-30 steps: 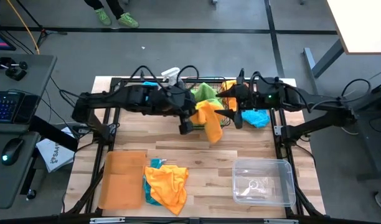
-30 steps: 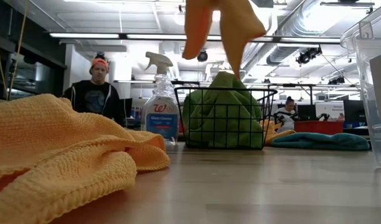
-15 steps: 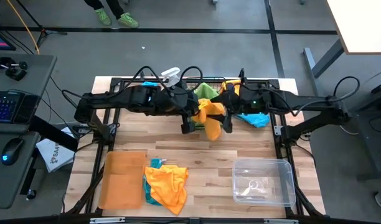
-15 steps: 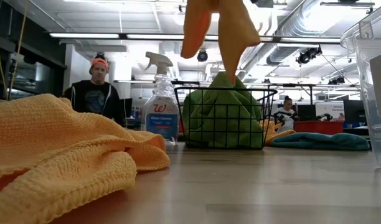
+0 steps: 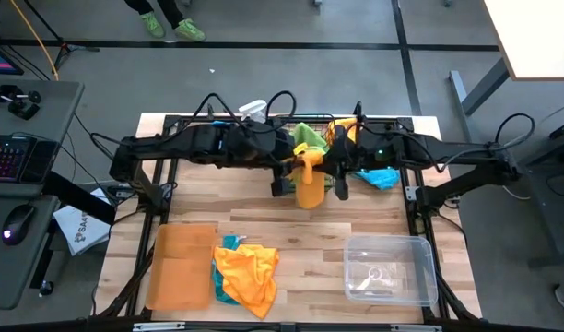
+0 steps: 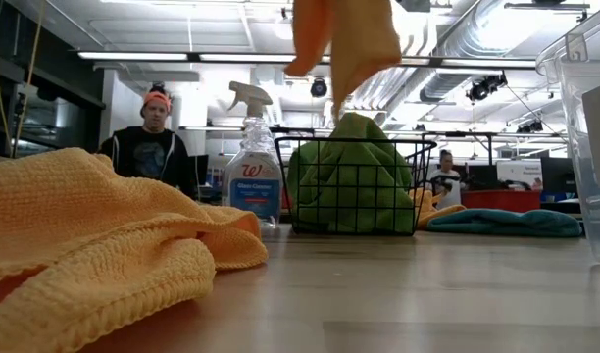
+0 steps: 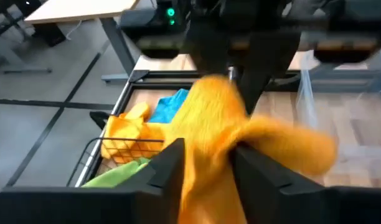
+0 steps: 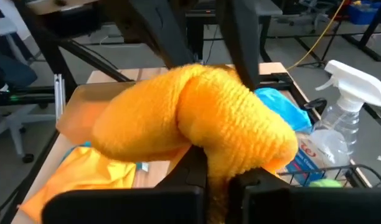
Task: Sort microfiber towel by color & place in baskets
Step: Put the top left yellow towel into the transparent bin
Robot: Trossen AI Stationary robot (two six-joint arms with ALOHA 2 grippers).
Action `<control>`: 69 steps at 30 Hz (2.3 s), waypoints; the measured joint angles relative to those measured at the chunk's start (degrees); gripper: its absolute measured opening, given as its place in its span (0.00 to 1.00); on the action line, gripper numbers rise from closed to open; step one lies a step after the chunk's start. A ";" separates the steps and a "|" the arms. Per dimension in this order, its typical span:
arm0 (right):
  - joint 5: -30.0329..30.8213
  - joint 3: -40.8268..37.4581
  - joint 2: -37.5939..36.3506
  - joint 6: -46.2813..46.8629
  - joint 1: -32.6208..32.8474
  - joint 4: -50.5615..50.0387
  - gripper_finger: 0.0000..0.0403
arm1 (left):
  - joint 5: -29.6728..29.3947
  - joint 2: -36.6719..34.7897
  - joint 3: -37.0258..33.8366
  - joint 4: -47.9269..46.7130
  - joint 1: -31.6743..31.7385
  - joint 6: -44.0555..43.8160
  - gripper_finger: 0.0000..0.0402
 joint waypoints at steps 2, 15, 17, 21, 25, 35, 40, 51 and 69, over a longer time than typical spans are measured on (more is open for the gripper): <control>1.17 0.00 -1.74 -0.25 -0.50 -2.69 0.01 | -0.48 -1.56 0.00 -2.70 0.36 0.21 0.36; -4.83 0.00 -20.92 19.34 2.73 -22.52 0.00 | -2.95 -16.05 -16.88 -3.73 3.21 -10.19 0.48; -5.20 -0.20 -22.31 25.55 7.60 -24.04 0.00 | -3.00 -17.81 -20.84 -0.23 3.21 -10.77 0.48; -1.74 -2.00 -22.77 37.62 20.06 -24.82 0.00 | -3.00 -19.91 -25.30 2.18 3.21 -13.01 0.49; 2.96 -4.16 -20.00 48.19 33.29 -23.33 0.00 | -3.00 -19.89 -26.10 2.25 3.21 -13.62 0.49; 19.36 -4.44 -12.24 77.02 60.46 -25.82 0.00 | -2.91 -19.96 -26.10 4.21 4.33 -12.28 0.49; 25.13 -4.44 -10.15 90.46 68.08 -32.95 0.00 | -3.14 -19.96 -26.10 4.53 4.35 -11.72 0.49; 28.03 -4.43 -2.98 98.17 66.96 -43.86 0.00 | -3.18 -19.96 -26.10 5.95 4.33 -11.17 0.49; 11.30 -4.39 9.59 105.23 64.43 -42.17 0.26 | -3.08 -19.96 -26.10 11.69 4.33 -9.70 0.49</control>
